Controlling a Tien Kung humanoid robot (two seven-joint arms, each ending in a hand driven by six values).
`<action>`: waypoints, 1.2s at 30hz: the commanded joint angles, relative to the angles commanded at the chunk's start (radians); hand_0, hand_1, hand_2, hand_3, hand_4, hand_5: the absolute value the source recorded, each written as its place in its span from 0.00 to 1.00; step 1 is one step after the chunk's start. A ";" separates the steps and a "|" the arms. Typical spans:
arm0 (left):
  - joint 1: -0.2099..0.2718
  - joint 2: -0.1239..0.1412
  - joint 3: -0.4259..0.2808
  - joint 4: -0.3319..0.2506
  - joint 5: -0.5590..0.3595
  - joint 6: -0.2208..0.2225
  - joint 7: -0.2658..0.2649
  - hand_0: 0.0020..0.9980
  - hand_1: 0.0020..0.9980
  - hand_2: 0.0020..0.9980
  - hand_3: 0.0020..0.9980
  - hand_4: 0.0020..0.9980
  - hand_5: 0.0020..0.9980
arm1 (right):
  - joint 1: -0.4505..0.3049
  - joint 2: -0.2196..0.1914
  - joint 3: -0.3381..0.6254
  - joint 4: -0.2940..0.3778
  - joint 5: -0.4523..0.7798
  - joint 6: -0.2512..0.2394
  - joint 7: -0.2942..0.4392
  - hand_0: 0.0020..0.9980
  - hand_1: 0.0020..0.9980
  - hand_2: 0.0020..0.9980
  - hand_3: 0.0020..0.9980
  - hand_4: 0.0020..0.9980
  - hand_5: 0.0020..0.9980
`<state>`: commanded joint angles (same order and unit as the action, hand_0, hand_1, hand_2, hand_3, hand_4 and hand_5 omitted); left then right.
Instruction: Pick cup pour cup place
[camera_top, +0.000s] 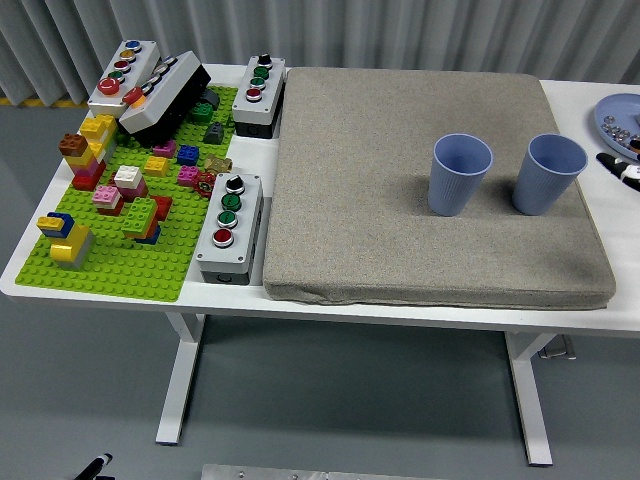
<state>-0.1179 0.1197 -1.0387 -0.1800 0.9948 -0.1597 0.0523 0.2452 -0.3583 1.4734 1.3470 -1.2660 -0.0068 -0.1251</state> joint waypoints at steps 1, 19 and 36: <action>0.000 0.000 0.000 0.000 0.000 0.000 0.000 0.87 0.86 0.87 0.78 0.64 0.98 | -0.003 0.002 0.000 0.000 0.002 0.002 0.000 0.93 0.90 1.00 1.00 0.94 0.30; -0.004 -0.003 0.022 0.000 -0.011 -0.002 -0.002 0.87 0.86 0.86 0.78 0.64 0.98 | -0.009 0.048 -0.025 -0.081 0.064 0.002 0.025 0.92 0.90 0.98 1.00 0.92 0.27; -0.004 -0.001 0.055 0.000 -0.032 -0.003 -0.001 0.87 0.85 0.86 0.78 0.64 0.98 | 0.046 0.087 -0.070 -0.216 0.122 -0.027 0.072 0.93 0.89 0.96 1.00 0.91 0.28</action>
<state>-0.1218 0.1182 -0.9832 -0.1800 0.9624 -0.1628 0.0511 0.2910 -0.2712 1.4039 1.1307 -1.1439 -0.0333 -0.0531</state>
